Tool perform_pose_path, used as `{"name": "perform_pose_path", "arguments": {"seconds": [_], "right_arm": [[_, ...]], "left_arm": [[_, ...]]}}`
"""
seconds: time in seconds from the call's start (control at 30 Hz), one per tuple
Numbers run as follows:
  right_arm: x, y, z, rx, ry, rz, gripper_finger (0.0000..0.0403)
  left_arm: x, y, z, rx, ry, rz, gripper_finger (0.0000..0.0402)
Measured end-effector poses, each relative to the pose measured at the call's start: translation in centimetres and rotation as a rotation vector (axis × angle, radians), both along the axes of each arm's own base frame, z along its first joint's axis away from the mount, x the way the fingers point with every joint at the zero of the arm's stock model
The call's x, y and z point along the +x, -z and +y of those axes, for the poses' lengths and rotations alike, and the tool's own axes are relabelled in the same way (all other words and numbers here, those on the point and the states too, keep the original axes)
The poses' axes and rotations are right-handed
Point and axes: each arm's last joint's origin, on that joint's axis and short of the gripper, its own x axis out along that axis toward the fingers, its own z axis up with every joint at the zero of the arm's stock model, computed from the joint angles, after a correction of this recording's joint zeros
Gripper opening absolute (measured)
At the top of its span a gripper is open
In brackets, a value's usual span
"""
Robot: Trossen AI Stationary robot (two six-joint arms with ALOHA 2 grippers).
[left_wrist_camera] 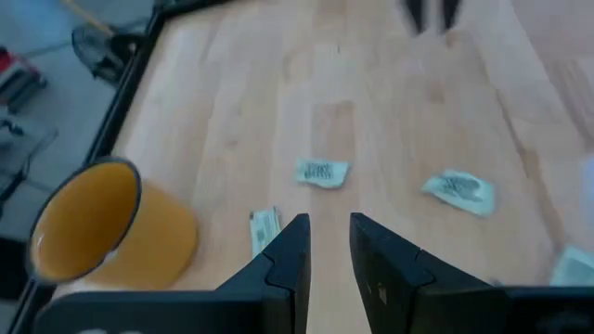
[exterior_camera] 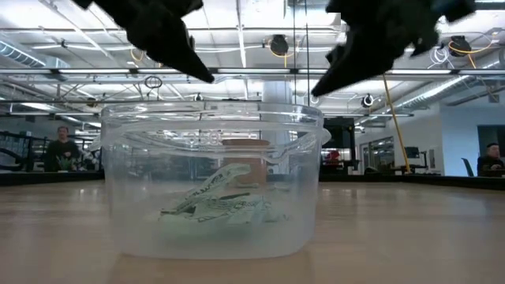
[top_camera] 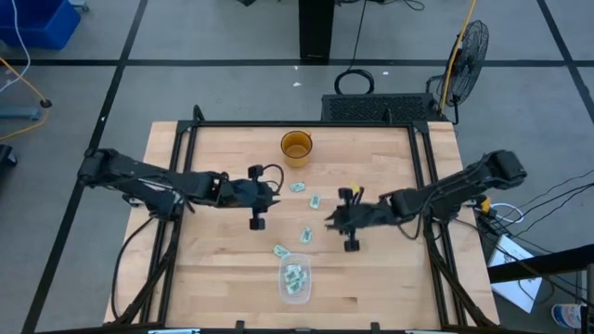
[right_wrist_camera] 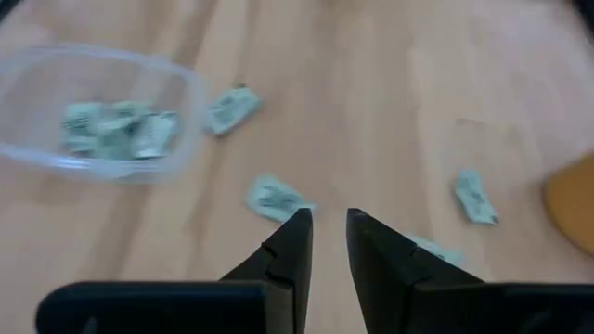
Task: Pick and place Stevia / Truvia into bins
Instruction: Put the green stevia packet into the transparent container
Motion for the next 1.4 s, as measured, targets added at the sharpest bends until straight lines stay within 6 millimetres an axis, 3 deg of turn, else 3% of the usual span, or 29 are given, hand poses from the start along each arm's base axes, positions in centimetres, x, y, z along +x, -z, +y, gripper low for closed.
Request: {"name": "perform_pose_path", "arguments": {"seconds": [0.13, 0.27, 0.6, 0.8, 1.4], "right_arm": [[-1.1, 3.2, -2.7, 0.001, 0.086, -0.023, 0.0066], [-1.6, 4.6, -4.4, -0.003, 0.149, -0.005, 0.0067], [-1.2, 4.1, -5.3, -0.022, 0.158, -0.074, 0.0066], [-1.1, 4.0, -5.2, -0.069, 0.120, -0.072, 0.0066], [-1.1, 4.0, -5.3, -0.067, 0.123, -0.078, 0.0066]], "left_arm": [[0.1, 3.1, 1.9, -0.030, -0.042, -0.013, 0.0085], [0.8, 5.4, 3.6, -0.001, -0.044, 0.020, 0.0085], [3.7, 12.6, 6.0, 0.106, 0.078, 0.151, 0.0085], [4.5, 13.4, 6.6, 0.238, 0.053, 0.127, 0.0085], [4.3, 13.4, 8.0, 0.226, 0.133, 0.125, 0.0085]]}}
